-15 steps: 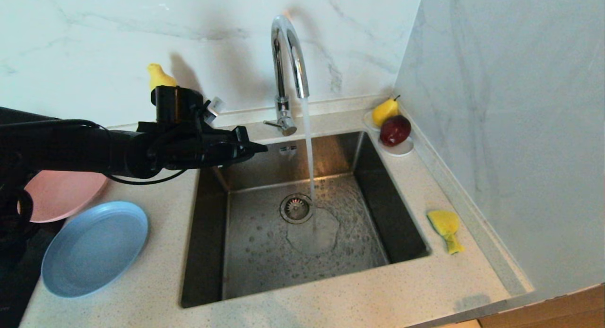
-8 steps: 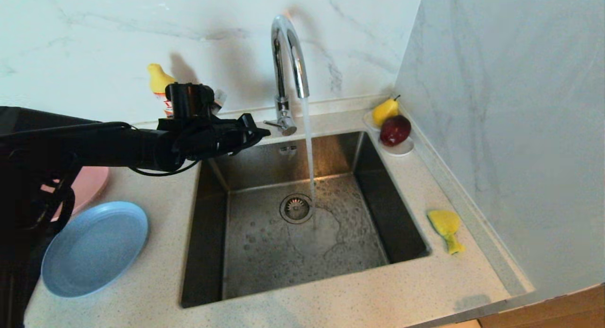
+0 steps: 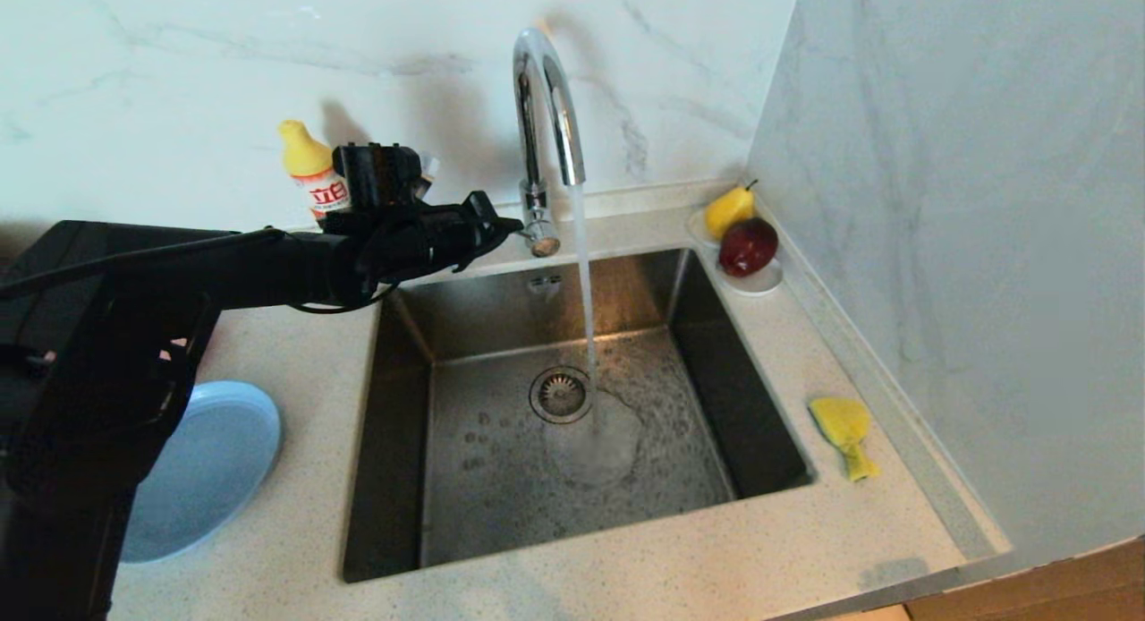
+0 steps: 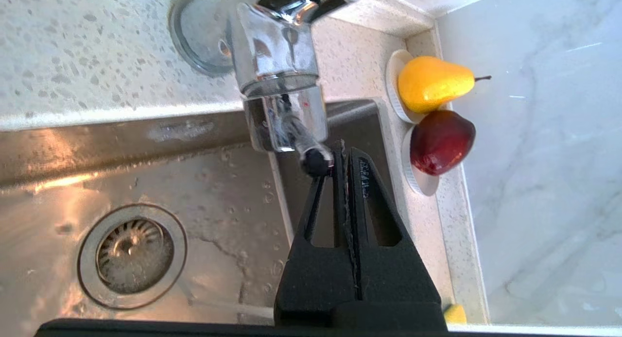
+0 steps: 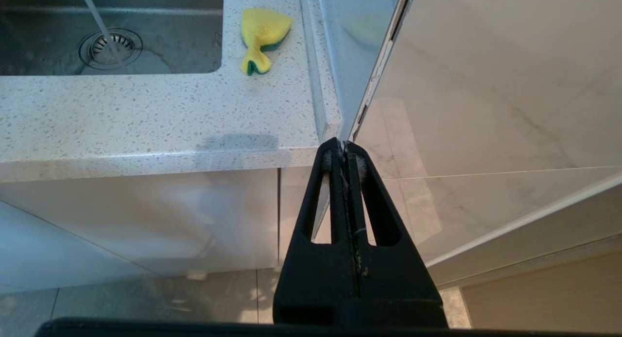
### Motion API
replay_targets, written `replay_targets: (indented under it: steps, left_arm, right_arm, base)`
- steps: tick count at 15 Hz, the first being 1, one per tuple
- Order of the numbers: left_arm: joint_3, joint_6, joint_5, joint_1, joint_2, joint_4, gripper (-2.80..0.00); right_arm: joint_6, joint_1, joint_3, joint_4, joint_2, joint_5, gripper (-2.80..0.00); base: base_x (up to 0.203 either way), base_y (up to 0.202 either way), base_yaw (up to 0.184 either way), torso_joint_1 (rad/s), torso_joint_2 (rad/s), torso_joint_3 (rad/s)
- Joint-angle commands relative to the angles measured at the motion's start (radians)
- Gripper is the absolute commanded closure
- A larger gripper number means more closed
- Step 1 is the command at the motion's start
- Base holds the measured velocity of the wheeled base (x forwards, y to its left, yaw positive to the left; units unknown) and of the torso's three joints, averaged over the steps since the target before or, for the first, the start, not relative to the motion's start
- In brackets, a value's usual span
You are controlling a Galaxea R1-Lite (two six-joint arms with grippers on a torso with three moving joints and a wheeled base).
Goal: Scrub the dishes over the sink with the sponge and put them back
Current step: Turn off the faucet
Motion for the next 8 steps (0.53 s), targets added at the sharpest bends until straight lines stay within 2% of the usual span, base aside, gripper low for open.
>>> replay_targets:
  steps: [1, 8]
  left_arm:
    - [-0.01, -0.003, -0.001, 0.001, 0.026, -0.006, 0.0]
    - [-0.016, -0.013, -0.005, 0.014, 0.034, -0.042, 0.0]
  right_arm:
    - [-0.001, 0.0, 0.0, 0.0, 0.002, 0.002, 0.0]
    - [-0.001, 0.0, 0.0, 0.0, 0.002, 0.002, 0.0]
  base:
    - [0.0, 0.0, 0.0, 0.0, 0.0, 0.0]
    - [0.0, 0.0, 0.0, 0.0, 0.0, 0.0]
